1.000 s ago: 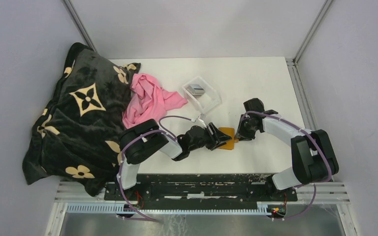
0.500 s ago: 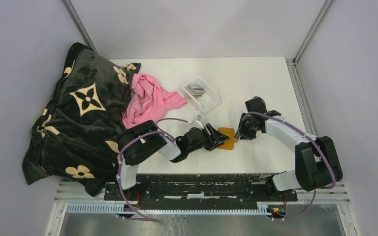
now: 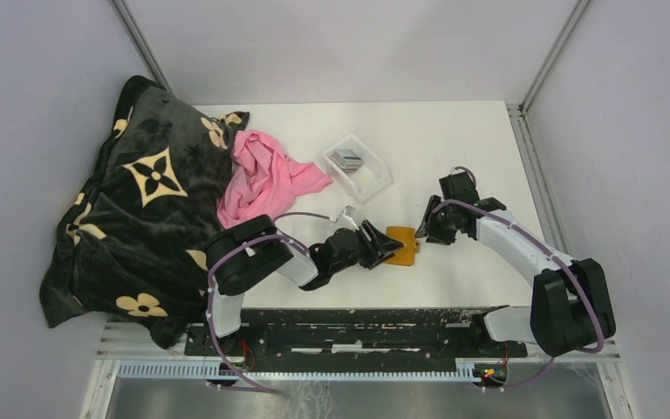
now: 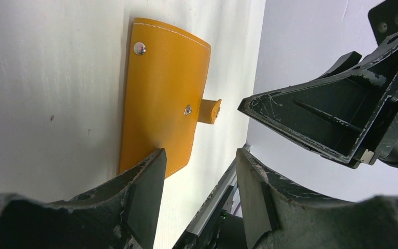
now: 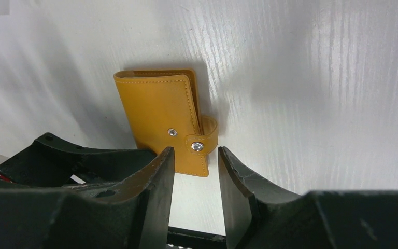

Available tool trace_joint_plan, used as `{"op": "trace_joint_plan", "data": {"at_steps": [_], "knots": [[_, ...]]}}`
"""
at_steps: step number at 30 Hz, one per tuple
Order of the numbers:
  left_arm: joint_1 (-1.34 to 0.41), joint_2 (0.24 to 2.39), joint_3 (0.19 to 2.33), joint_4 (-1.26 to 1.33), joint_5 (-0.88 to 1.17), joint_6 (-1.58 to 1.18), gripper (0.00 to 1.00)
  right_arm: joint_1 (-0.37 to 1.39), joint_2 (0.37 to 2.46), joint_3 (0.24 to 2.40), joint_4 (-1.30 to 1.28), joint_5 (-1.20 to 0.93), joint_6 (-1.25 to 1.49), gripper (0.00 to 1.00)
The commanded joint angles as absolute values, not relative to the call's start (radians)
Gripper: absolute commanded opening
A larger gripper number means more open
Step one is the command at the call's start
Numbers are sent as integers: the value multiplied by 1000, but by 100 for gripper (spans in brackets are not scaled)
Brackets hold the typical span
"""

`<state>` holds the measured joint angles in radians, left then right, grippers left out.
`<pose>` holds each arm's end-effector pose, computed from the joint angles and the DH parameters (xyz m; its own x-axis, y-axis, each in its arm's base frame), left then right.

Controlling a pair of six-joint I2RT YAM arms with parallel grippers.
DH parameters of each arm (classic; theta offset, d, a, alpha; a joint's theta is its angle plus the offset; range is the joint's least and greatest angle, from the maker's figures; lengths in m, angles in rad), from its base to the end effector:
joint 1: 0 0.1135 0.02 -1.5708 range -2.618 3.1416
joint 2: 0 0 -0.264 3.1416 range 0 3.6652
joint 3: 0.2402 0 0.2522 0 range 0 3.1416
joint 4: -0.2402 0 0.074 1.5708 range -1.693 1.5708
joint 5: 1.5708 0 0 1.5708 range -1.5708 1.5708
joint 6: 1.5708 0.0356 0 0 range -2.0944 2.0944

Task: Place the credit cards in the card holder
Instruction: Close the card holder at the center of the board.

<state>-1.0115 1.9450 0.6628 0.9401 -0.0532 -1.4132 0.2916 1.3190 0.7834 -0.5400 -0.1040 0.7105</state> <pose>0.1857 -0.2931 0.1047 -0.8376 -0.5206 -0.1655 -0.0471 0.3706 -0.9276 0.2360 0.0747 0.1995 -0.8561 0.4203 -0.3007 0.2971 0.8763 0.3792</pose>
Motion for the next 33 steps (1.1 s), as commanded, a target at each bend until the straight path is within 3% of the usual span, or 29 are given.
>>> {"op": "trace_joint_plan", "data": {"at_steps": [1, 17, 23, 28, 33], "knots": [[-1015, 1907, 643, 819, -114, -1425, 60, 290, 1300, 801, -536, -82, 730, 43], [-1024, 1896, 642, 683, -141, -1469, 58, 397, 1360, 960, -662, 167, 666, 47], [-1024, 1886, 626, 688, -152, -1469, 58, 415, 1306, 878, -684, 277, 712, 29], [-1023, 1884, 640, 683, -151, -1446, 58, 416, 1354, 838, -663, 242, 731, 14], [-1023, 1881, 649, 669, -148, -1425, 58, 415, 1412, 818, -615, 191, 738, 9]]}}
